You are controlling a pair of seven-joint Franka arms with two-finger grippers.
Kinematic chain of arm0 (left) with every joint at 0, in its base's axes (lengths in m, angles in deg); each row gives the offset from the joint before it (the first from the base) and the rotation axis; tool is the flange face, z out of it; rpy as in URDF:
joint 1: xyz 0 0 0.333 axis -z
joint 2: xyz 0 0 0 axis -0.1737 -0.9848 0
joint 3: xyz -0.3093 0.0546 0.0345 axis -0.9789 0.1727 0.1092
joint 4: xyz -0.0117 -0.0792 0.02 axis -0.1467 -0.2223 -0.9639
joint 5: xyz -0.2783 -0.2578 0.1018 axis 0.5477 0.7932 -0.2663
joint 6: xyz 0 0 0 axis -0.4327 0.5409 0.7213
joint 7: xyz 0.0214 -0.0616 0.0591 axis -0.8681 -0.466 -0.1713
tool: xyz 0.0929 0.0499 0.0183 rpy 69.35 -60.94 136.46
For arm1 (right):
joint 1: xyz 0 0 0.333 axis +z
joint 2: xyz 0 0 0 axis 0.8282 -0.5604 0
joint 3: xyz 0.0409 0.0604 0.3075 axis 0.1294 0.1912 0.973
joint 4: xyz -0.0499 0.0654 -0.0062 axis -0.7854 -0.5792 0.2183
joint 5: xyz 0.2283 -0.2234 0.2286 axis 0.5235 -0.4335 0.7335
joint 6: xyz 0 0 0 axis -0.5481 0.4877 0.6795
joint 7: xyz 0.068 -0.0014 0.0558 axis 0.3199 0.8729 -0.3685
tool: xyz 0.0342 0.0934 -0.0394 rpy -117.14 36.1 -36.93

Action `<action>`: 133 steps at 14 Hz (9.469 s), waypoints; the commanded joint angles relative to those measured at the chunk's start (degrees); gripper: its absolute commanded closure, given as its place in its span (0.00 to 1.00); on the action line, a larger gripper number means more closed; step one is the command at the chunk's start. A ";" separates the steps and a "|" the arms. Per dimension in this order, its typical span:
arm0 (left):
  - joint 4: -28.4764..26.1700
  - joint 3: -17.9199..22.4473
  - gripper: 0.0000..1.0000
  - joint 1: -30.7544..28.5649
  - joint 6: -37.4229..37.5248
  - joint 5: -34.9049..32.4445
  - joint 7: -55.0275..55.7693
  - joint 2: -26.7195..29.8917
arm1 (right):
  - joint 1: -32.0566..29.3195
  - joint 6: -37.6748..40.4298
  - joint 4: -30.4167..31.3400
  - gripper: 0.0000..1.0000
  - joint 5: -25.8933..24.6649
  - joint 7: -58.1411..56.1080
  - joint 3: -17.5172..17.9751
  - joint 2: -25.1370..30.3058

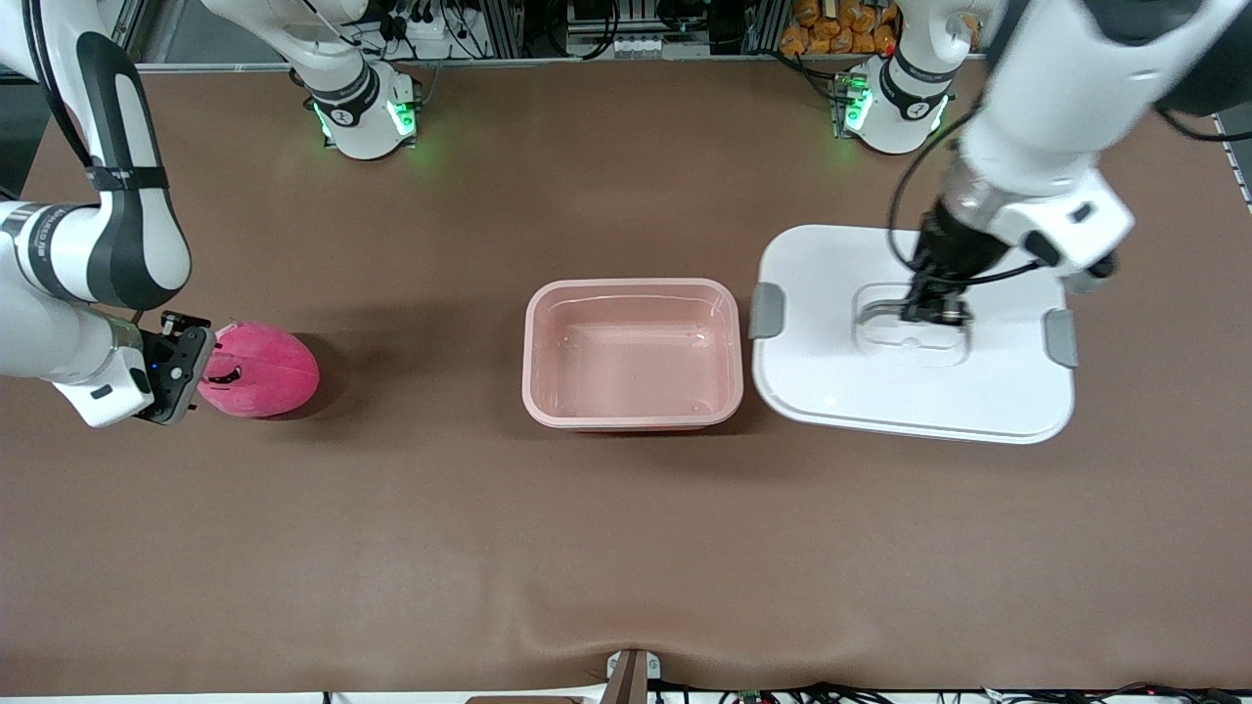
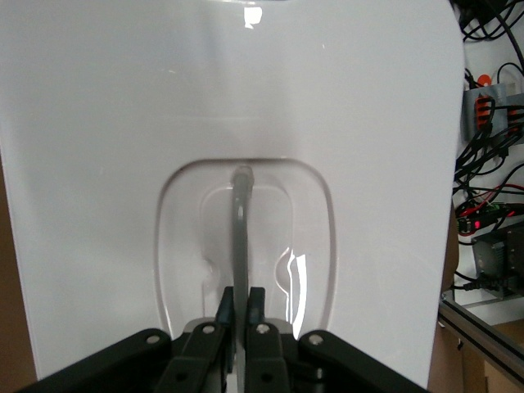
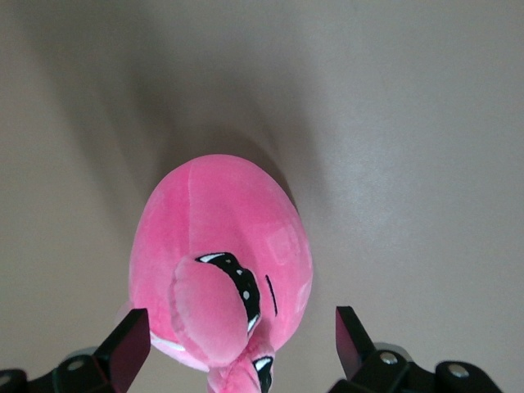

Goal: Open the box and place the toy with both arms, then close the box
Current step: 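Set the lid down with the left gripper while the right gripper grasps the toy, then lift the pink toy with the right gripper and carry it over the box, then lower the pink toy into the pink box with the right gripper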

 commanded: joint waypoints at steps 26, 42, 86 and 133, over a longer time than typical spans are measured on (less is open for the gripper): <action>-37.72 -0.63 1.00 -14.38 -28.57 -0.35 -14.60 8.58 | -1.09 -5.81 5.63 1.00 0.33 -4.28 0.86 0.58; -40.45 -0.63 1.00 -15.43 -35.69 -2.73 -7.40 5.06 | 3.65 15.62 -5.79 1.00 2.27 18.99 1.04 2.34; -40.80 -1.07 1.00 -15.87 -37.37 -2.81 -8.98 4.71 | 33.10 25.05 -35.32 1.00 9.91 120.70 9.92 -8.73; -40.63 -2.12 1.00 -15.78 -37.72 -2.46 -9.42 3.13 | 41.18 0.36 -42.01 1.00 7.10 137.66 9.83 -30.88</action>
